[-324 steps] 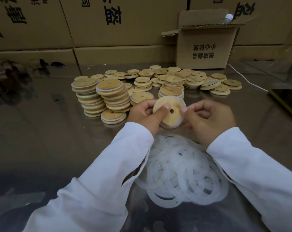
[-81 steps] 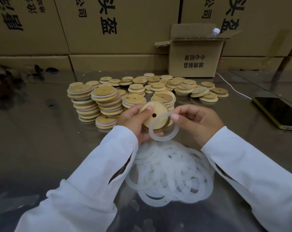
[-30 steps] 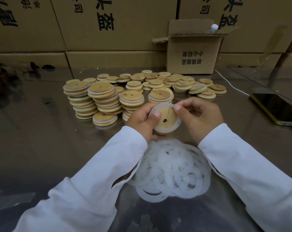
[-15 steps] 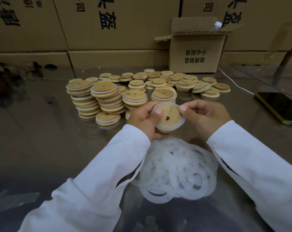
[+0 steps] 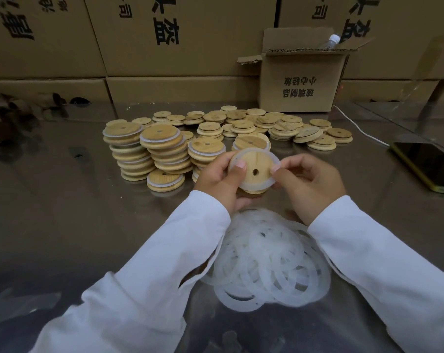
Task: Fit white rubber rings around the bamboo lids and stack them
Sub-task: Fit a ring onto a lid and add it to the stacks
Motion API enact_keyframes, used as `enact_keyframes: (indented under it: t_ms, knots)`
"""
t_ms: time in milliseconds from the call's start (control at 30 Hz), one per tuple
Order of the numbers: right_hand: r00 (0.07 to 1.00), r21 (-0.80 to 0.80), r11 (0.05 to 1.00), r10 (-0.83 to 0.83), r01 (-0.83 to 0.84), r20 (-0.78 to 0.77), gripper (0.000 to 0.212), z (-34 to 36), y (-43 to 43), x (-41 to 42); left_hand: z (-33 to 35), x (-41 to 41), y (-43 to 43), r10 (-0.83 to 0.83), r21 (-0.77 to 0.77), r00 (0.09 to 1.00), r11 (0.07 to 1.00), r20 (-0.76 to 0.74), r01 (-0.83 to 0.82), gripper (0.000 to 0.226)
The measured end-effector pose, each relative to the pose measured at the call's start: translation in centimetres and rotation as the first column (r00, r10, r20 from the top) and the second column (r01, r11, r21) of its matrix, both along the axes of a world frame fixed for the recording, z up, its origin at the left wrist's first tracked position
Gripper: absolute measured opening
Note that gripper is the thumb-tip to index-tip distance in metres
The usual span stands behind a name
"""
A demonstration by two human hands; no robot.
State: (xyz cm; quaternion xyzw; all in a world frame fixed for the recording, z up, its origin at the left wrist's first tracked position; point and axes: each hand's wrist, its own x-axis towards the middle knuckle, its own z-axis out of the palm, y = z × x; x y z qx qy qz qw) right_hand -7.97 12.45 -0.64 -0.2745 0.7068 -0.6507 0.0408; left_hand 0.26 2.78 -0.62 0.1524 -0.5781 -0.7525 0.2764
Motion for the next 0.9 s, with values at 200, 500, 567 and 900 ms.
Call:
enact_keyframes:
  t_ms: [200, 500, 567, 900]
  knots:
    - [0.987, -0.012, 0.999, 0.044, -0.042, 0.152, 0.011, -0.1, 0.1, -0.6, 0.0, 0.0, 0.1, -0.018, 0.061, 0.999, 0.998, 0.031, 0.016, 0.022]
    - [0.990, 0.072, 0.997, 0.051, -0.041, -0.134, 0.017, 0.0, 0.6, -0.6, -0.4, 0.5, -0.6, 0.053, -0.164, 0.993, 0.986, 0.107, -0.035, 0.020]
    - [0.961, 0.116, 0.992, 0.077, -0.047, -0.266, 0.018, 0.1, 0.6, -0.4, -0.5, 0.6, -0.7, 0.073, -0.217, 0.991, 0.975, 0.112, -0.047, 0.013]
    - [0.967, 0.078, 0.997, 0.019, 0.001, -0.254, 0.016, -0.3, 0.5, -0.3, -0.5, 0.4, -1.0, 0.123, -0.269, 0.991, 0.957, 0.049, -0.106, 0.010]
